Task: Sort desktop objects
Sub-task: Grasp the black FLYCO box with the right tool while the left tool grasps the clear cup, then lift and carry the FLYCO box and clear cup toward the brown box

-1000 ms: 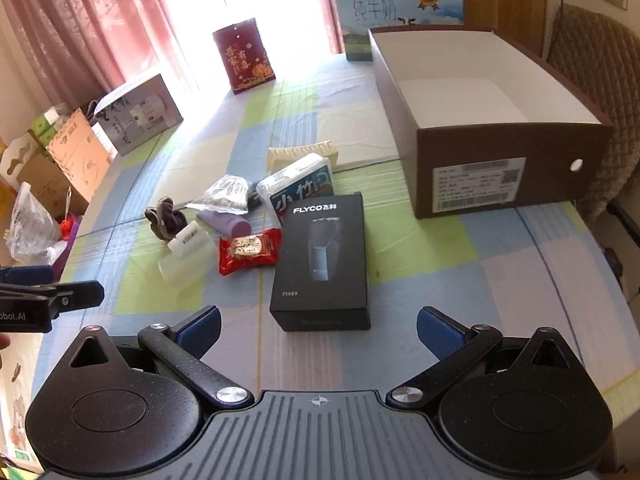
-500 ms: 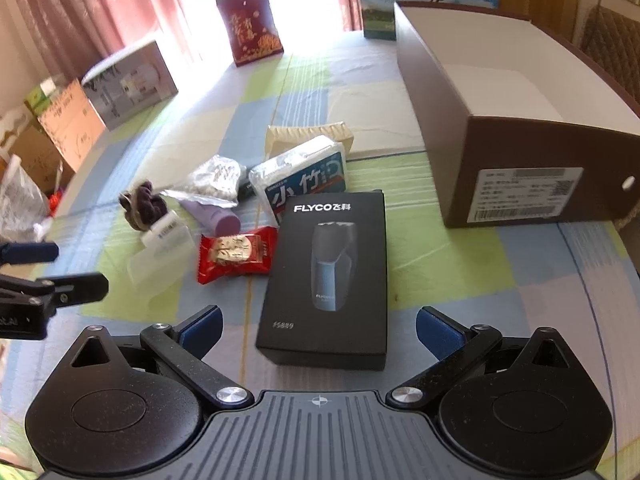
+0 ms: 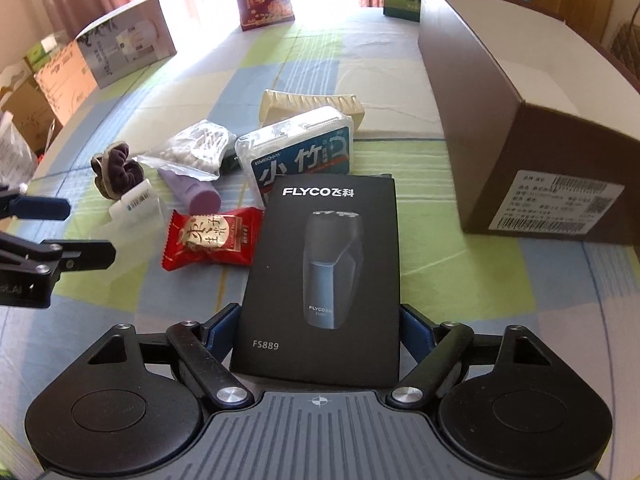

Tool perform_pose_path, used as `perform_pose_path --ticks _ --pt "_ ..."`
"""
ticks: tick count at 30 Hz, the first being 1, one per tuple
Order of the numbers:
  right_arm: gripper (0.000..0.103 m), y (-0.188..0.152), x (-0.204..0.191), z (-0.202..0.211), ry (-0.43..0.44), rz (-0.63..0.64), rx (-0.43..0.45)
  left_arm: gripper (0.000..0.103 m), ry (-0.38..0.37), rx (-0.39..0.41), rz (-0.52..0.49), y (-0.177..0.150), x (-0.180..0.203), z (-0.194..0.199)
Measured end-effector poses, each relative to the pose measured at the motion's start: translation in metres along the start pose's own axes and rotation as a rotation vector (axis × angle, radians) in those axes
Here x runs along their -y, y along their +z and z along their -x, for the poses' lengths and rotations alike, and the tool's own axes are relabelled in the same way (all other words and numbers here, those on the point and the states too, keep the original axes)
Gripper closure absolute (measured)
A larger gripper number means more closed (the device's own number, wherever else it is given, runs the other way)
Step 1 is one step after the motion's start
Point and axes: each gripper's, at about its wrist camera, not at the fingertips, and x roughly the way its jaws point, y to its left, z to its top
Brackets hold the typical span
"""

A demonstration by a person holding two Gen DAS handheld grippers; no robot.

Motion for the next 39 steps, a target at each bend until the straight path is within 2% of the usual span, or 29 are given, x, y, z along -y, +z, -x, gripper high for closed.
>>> perform_pose_path --ticks 6,16,18,19,23,27,32,39 --pt "0.026 -0.003 0.018 0.008 -0.011 0.017 -0.030 0.035 -0.037 -0.012 -0.047 0.003 0.004 -0.014" --pt "0.026 -0.025 0.071 0.032 -0.072 -0.071 -0.070 0.040 -0.069 -0.034 -0.122 0.004 0.008 -0.035" --pt "0.026 -0.029 0.081 0.037 -0.088 -0.088 -0.074 0.045 -0.071 -0.051 -0.125 0.005 0.008 -0.040" --pt "0.026 -0.032 0.084 0.040 -0.092 -0.094 -0.077 0.052 -0.077 -0.059 -0.122 0.005 0.008 -0.041" --pt "0.026 -0.040 0.099 0.050 -0.107 -0.117 -0.080 0.056 -0.126 -0.091 -0.120 0.001 0.015 -0.039" --pt "0.026 -0.042 0.107 0.056 -0.110 -0.128 -0.078 0.056 -0.138 -0.109 -0.120 -0.002 0.026 -0.038" --pt "0.025 -0.042 0.112 0.057 -0.101 -0.123 -0.067 0.053 -0.119 -0.126 -0.104 0.003 0.032 -0.049" --pt "0.024 -0.041 0.116 0.060 -0.078 -0.132 -0.041 0.054 -0.099 -0.146 -0.076 0.003 0.038 -0.052"
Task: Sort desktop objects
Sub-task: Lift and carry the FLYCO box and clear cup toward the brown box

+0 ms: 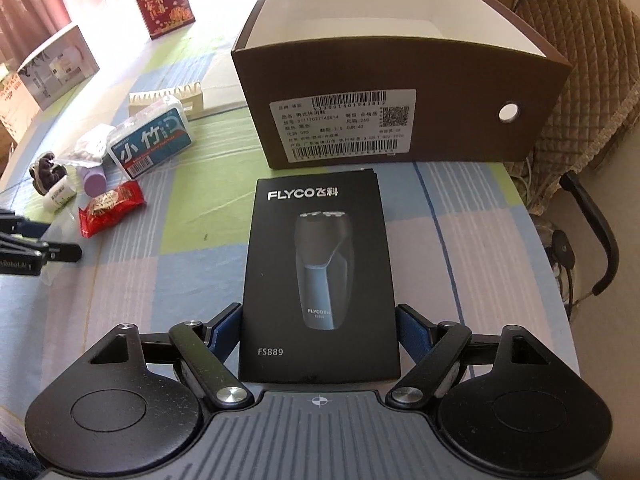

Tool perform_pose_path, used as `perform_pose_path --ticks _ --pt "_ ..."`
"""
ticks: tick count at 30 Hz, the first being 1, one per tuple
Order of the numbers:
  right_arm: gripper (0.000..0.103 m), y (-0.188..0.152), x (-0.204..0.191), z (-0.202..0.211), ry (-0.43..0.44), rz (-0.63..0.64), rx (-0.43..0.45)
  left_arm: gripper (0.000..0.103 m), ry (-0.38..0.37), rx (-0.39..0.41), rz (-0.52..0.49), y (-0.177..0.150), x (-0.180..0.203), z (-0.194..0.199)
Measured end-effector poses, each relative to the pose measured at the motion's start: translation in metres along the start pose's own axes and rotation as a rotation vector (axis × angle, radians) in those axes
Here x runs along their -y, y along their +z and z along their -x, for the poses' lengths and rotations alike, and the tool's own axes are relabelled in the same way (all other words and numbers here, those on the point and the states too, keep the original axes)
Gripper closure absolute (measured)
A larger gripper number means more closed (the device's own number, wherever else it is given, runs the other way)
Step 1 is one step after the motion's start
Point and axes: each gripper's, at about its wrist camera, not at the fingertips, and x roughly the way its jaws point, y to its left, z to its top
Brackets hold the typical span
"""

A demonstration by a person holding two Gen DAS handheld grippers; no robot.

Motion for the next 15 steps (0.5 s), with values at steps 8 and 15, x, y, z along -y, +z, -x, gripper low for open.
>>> perform_pose_path --ticks 8,15 --pt "0.019 0.009 -0.002 -0.009 0.001 0.051 0.019 0.054 0.073 -0.026 0.111 -0.011 0.004 0.010" --pt "0.025 0.018 -0.006 -0.025 -0.006 0.129 -0.004 0.054 0.094 0.011 0.156 -0.011 0.015 0.034"
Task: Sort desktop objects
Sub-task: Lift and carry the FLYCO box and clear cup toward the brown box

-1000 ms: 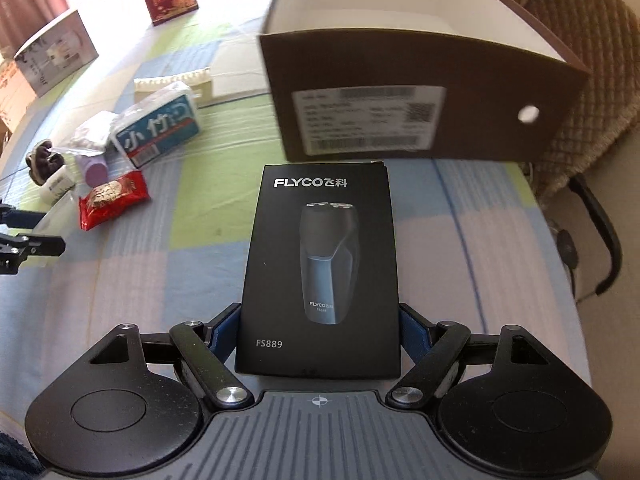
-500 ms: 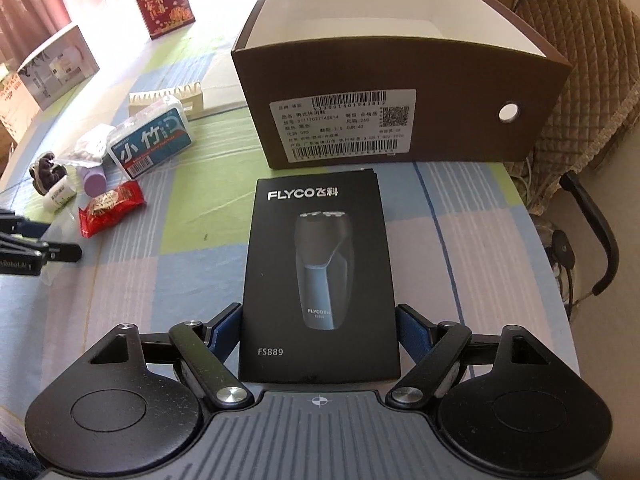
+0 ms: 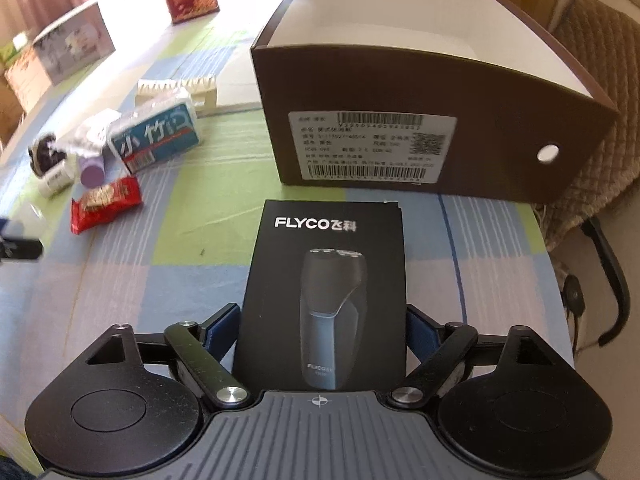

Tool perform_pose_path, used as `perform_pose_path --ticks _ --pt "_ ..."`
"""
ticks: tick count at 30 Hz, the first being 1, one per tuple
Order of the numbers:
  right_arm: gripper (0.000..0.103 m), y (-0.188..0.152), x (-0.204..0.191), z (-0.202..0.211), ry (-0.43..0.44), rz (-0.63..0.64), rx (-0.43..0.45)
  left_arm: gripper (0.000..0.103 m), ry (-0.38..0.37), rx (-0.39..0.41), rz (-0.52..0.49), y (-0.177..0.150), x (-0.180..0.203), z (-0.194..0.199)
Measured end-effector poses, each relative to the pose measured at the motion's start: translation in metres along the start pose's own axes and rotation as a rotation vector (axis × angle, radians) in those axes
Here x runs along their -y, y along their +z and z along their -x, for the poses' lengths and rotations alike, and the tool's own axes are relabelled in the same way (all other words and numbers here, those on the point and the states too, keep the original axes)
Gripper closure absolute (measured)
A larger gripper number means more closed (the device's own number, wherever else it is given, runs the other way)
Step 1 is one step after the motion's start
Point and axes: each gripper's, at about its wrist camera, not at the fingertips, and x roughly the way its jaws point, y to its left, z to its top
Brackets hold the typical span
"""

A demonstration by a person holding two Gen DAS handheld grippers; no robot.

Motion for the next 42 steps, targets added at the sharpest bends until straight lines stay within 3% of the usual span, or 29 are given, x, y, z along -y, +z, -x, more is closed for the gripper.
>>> perform_pose_path --ticks 4,10,15,22,26,32,42 --pt "0.027 -0.004 0.004 0.006 0.012 0.052 -0.009 0.054 -0.034 0.032 0.014 0.005 0.014 0.016" --pt "0.027 -0.011 0.033 0.041 0.103 -0.023 0.012 0.054 -0.089 0.082 -0.005 0.019 0.049 0.032" --pt "0.027 0.000 0.064 0.083 0.121 -0.073 0.098 0.054 -0.149 0.121 -0.032 0.039 0.080 0.042" --pt "0.027 0.047 0.105 0.115 0.142 -0.094 0.239 0.054 -0.231 0.194 -0.055 0.091 0.125 0.050" --pt "0.027 0.081 0.117 0.112 0.121 -0.052 0.299 0.054 -0.254 0.242 -0.054 0.128 0.149 0.050" --pt "0.027 0.126 0.139 0.088 0.126 -0.016 0.318 0.054 -0.257 0.266 -0.042 0.176 0.176 0.039" --pt "0.027 0.172 0.159 0.030 0.140 0.074 0.210 0.054 -0.208 0.171 -0.034 0.216 0.197 -0.020"
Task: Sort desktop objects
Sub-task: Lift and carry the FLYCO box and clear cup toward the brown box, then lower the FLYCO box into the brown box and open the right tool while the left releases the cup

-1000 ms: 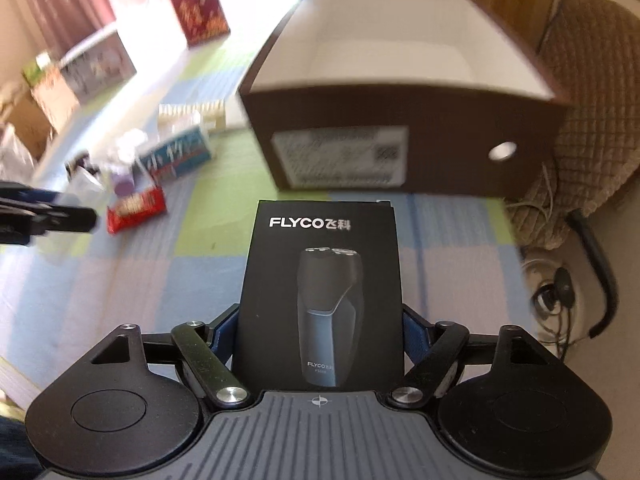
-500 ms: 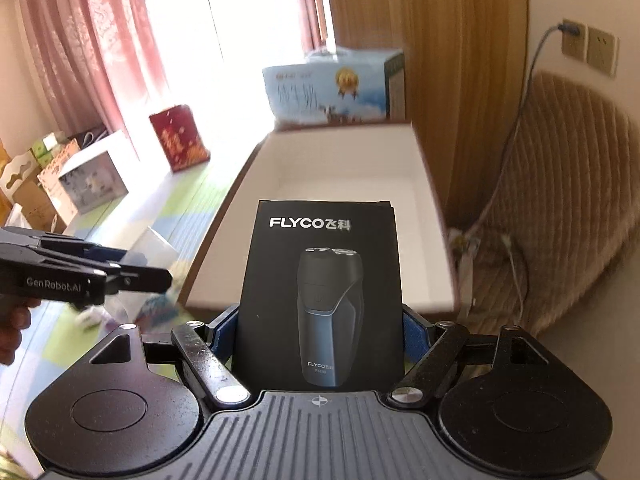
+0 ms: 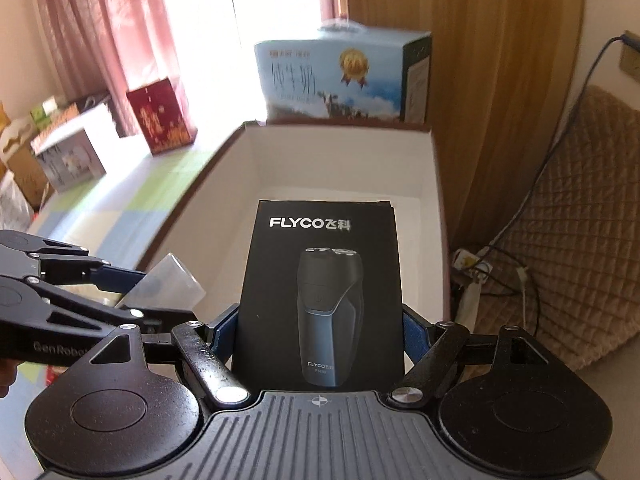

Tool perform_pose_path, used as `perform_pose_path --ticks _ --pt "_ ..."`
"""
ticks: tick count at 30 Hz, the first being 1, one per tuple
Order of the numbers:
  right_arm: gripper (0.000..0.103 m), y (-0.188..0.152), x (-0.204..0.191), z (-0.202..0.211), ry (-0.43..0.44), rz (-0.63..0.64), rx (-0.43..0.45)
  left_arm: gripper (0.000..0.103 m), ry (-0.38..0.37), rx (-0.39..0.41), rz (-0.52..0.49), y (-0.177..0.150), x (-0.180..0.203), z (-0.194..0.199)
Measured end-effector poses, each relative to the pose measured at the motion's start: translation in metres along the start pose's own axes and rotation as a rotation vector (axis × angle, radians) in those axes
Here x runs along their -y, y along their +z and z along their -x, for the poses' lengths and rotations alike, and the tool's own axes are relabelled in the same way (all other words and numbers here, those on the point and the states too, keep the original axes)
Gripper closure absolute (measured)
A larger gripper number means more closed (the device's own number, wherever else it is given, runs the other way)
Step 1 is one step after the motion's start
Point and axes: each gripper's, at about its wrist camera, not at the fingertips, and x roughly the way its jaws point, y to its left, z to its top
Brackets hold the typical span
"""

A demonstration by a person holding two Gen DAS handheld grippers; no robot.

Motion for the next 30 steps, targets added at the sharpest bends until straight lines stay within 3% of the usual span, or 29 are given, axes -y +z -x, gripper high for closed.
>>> perform_pose_path --ticks 7,14,19,25,30 --pt "0.027 0.006 0.006 -0.032 0.021 0.102 -0.087 0.054 0.024 -0.078 -0.047 -0.005 0.003 -0.035" --pt "0.027 0.009 0.016 -0.051 0.025 0.186 -0.141 0.054 0.074 -0.103 -0.174 -0.005 0.018 -0.053" --pt "0.027 0.010 0.023 -0.054 0.035 0.195 -0.153 0.054 0.079 -0.116 -0.196 -0.004 0.021 -0.059" --pt "0.027 0.011 0.021 -0.057 0.047 0.221 -0.162 0.039 0.080 -0.122 -0.205 -0.001 0.024 -0.064" --pt "0.027 0.013 0.019 -0.059 0.039 0.245 -0.164 0.037 0.091 -0.124 -0.204 -0.002 0.024 -0.062"
